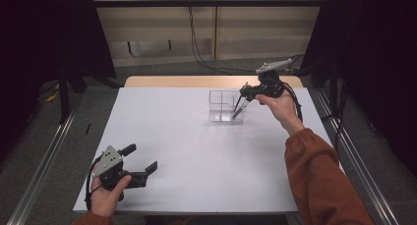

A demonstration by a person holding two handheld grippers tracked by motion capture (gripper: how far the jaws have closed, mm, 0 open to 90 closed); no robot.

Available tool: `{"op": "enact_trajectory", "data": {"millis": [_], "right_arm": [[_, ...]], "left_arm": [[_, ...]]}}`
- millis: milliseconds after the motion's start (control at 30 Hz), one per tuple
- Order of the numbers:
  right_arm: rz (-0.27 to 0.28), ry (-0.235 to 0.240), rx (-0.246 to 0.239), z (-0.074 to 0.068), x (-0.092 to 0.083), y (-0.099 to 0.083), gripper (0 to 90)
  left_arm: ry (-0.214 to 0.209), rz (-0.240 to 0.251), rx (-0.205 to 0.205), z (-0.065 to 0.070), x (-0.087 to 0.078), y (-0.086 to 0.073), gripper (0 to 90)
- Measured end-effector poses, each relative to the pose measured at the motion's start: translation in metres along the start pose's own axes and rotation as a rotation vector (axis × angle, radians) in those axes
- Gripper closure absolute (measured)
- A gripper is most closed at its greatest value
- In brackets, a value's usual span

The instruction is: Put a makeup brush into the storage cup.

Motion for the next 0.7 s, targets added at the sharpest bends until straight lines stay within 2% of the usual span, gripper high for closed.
{"op": "enact_trajectory", "data": {"millis": [333,467,700], "right_arm": [[-0.012,-0.002,0.017,0.003,0.010,-0.005,86.0],[-0.012,-0.030,0.011,0.005,0.014,-0.007,85.8],[-0.010,-0.030,0.020,0.006,0.017,-0.009,85.6]], "left_arm": [[-0.004,-0.008,0.009,0.000,0.002,-0.001,2.3],[-0.001,-0.015,0.019,0.000,0.002,-0.001,2.5],[0.002,-0.013,0.022,0.000,0.002,-0.001,2.5]]}}
Point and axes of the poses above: each handheld gripper's, and its own axes: x roughly forward along the jaws, y roughly out of its top, z roughly to its right, the point moved 3 cm from there along x, roughly forward along the jaws, and after that the axes turned 9 degrees about z, right-handed, at the moved point
